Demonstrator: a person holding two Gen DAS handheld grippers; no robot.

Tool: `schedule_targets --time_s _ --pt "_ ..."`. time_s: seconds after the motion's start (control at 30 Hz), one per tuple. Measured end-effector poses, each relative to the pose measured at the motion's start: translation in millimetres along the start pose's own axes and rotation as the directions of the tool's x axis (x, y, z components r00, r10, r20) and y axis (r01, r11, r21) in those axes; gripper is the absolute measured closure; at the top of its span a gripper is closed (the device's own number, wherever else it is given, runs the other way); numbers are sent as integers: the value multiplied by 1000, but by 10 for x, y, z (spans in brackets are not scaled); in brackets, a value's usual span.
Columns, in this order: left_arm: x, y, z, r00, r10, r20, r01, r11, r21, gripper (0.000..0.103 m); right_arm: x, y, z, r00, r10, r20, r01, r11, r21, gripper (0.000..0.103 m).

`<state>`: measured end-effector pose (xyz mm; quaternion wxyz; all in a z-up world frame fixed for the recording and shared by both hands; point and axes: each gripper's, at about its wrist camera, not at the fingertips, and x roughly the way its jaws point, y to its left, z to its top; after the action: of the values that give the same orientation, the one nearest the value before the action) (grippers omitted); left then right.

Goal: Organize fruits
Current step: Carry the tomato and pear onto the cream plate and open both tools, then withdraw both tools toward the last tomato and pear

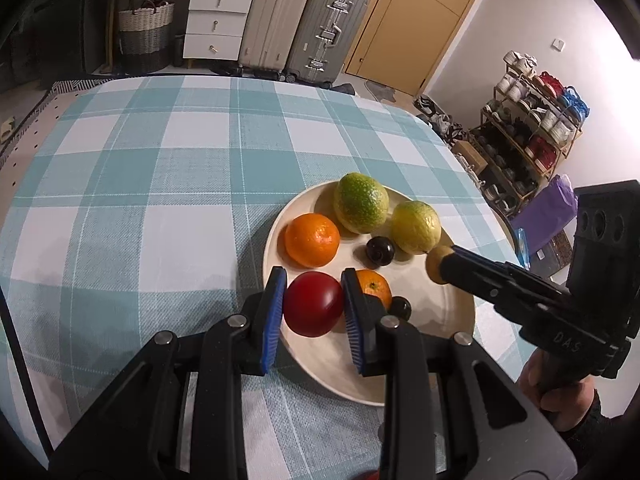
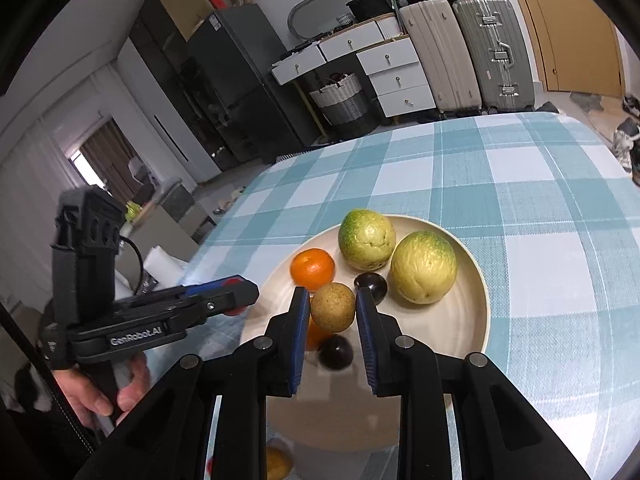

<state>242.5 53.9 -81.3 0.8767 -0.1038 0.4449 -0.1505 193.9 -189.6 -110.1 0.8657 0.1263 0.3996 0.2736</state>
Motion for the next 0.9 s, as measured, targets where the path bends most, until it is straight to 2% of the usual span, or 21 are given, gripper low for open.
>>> schedule_targets --time_s 0.27,0.4,0.53,0.57,0.6,0.67,0.9 --pt "120 31 58 1000 -16 -11 16 1000 -19 78 130 -25 21 1000 -15 -18 15 1000 0 78" --pt "153 17 66 1000 -24 -16 24 1000 -12 78 152 30 21 998 -67 -13 67 997 -37 78" --pt "173 -5 76 998 -49 -24 49 999 -7 78 175 59 21 998 -66 -14 65 997 -46 78" --pt "170 -14 84 998 -56 -25 56 998 -2 77 182 57 26 998 -63 -12 63 997 -43 75" --pt "164 -23 89 998 -61 -26 61 998 3 77 185 54 28 998 -64 -10 63 997 -40 63" --pt "118 -40 102 998 -56 -9 57 998 10 76 164 53 29 997 -80 10 80 996 -40 47" --pt "-75 -21 118 999 -49 22 50 999 -5 76 -63 68 40 995 -65 71 68 997 -35 47"
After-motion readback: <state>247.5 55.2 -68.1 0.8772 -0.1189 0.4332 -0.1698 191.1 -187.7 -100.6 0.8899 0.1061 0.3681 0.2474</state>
